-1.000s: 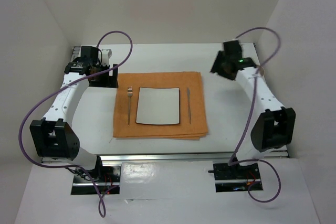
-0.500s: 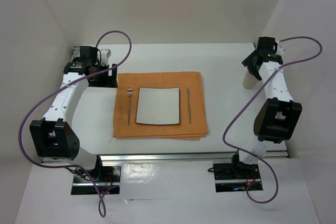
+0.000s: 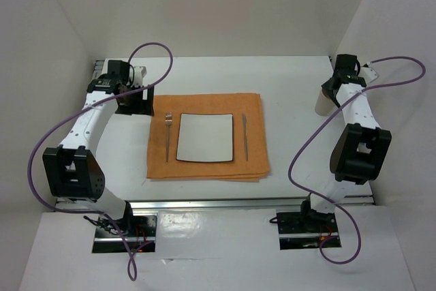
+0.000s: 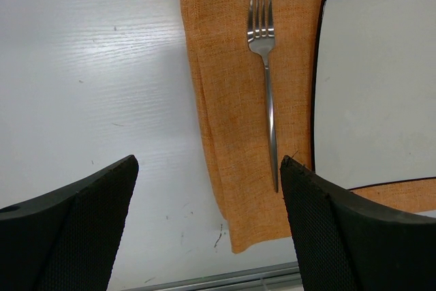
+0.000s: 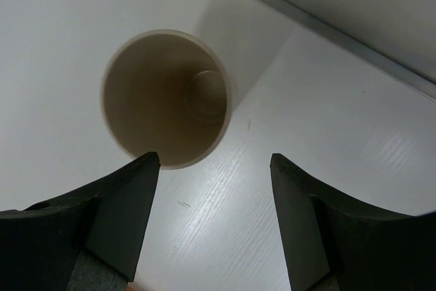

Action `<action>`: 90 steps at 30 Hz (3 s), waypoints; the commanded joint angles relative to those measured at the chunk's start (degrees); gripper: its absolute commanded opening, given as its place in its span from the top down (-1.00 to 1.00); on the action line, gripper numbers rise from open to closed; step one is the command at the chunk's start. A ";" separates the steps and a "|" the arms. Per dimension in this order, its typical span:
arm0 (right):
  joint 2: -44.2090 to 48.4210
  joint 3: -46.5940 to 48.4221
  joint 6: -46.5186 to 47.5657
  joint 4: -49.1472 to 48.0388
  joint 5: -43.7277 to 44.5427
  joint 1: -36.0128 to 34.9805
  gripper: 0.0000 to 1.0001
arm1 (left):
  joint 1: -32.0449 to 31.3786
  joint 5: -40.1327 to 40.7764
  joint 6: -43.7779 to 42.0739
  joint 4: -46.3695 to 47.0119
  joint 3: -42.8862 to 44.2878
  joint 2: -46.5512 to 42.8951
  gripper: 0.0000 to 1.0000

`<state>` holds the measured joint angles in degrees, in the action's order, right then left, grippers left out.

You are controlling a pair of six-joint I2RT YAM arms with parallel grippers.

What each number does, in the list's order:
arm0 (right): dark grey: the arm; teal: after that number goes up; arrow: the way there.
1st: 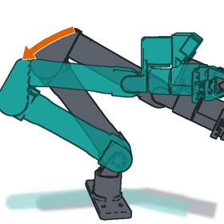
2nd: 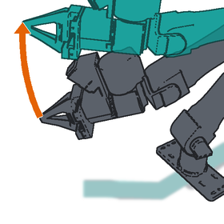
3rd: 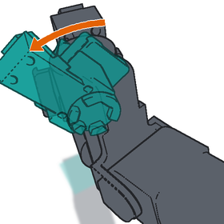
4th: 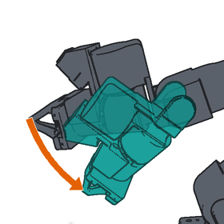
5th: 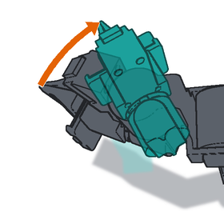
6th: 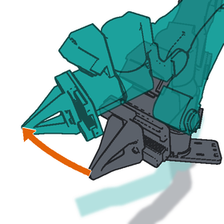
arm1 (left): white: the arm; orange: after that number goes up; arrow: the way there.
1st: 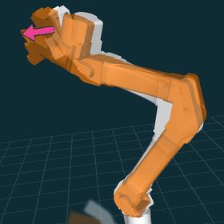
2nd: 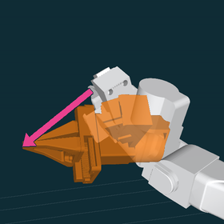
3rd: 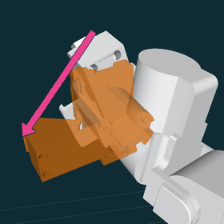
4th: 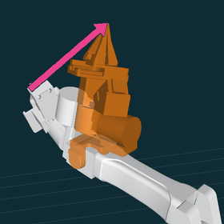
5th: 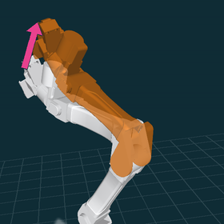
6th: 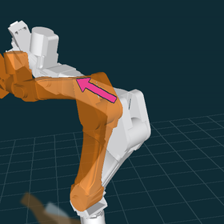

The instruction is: Set the dinner table for one person

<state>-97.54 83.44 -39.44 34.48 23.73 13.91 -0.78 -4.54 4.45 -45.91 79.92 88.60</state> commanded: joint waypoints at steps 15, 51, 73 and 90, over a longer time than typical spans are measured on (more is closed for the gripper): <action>-4.15 -2.32 -7.14 -6.18 4.05 0.15 -0.21 | 0.34 1.28 -1.64 -0.50 2.35 0.44 -0.82; -16.81 23.26 15.53 12.63 -13.53 -35.80 1.00 | 0.34 -0.39 -2.16 0.03 1.20 -1.76 -0.82; -18.47 25.02 16.68 10.60 -6.05 -35.80 1.00 | 0.34 -0.91 -2.16 0.03 0.68 -1.76 -0.82; -17.42 17.36 15.62 4.27 -8.34 -35.80 0.70 | 0.34 -0.91 -2.16 0.03 0.68 -1.76 -0.82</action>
<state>-115.70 100.82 -23.66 39.77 16.34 -21.45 -0.78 -4.38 3.05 -46.30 80.62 89.03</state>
